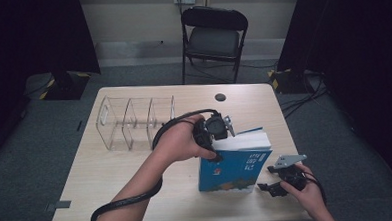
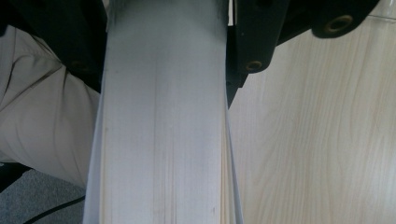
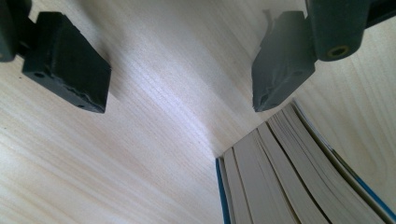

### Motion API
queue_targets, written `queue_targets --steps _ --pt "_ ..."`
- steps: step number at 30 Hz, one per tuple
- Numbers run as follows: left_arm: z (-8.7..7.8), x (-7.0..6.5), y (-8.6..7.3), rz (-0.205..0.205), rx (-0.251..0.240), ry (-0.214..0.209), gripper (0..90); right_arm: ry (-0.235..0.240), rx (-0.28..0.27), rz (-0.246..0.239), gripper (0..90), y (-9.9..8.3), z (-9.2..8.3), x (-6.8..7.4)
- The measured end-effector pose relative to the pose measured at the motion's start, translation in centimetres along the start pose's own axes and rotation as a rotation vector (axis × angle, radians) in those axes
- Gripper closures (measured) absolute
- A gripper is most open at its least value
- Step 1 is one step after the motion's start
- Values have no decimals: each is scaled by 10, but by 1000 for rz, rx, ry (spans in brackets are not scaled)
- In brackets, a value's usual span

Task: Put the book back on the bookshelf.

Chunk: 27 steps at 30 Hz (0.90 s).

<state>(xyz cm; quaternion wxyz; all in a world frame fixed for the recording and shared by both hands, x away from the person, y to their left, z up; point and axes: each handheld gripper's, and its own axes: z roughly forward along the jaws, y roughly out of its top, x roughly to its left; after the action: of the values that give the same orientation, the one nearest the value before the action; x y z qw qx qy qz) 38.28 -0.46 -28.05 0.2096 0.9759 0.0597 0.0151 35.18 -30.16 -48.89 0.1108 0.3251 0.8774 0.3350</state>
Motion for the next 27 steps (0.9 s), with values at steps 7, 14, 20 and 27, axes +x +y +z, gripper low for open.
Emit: queue_targets --steps 7,14,20,27 --pt "8 0 1 0 16 7 569 -32 -58 -12 157 -7 3 5" --pt "21 -1 8 24 65 -16 549 -48 -102 6 150 -11 4 7" --pt "26 1 10 22 76 -34 555 -48 -103 7 150 -11 5 7" --pt "26 0 9 9 73 -30 557 -49 -105 7 150 -11 5 8"
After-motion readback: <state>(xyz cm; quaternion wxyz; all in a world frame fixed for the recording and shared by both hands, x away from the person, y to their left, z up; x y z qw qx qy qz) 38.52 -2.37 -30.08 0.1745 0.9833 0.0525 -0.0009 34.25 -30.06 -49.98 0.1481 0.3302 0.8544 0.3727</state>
